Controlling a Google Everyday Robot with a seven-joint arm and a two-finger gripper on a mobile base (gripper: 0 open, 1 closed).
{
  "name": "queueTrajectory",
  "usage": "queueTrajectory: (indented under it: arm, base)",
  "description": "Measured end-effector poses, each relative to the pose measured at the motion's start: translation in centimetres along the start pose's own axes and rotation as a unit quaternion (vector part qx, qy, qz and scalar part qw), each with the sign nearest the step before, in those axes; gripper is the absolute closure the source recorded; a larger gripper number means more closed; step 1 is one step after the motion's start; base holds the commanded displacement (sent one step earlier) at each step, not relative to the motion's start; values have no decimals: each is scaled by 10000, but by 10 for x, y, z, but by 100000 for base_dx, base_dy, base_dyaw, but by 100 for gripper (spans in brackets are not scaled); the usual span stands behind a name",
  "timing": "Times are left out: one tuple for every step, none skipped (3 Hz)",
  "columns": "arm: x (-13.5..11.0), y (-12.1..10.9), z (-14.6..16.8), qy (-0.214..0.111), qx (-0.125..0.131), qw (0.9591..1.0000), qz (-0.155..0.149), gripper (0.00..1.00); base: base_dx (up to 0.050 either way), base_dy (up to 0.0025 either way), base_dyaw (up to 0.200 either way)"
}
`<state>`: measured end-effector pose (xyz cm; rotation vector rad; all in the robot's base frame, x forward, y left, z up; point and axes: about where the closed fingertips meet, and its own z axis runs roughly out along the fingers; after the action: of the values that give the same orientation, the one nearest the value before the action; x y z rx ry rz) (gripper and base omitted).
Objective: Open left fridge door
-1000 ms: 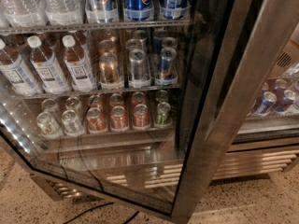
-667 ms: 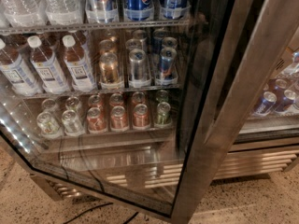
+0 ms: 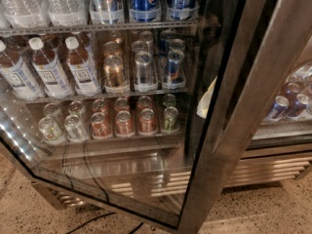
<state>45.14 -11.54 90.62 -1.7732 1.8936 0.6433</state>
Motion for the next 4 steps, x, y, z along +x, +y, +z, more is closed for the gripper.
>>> queueTrajectory:
  arm:
    - [-6,5,3,-178,192,9996,-81,100]
    - [-6,5,4,-184,205,9996,-78,100]
    - [-6,7,26,-259,-184,9995,14,100]
    - [-9,13,53,-259,-740,9968,128,100]
  base:
    - [0,0,0]
    - [0,0,0]
    - [0,0,0]
    - [0,0,0]
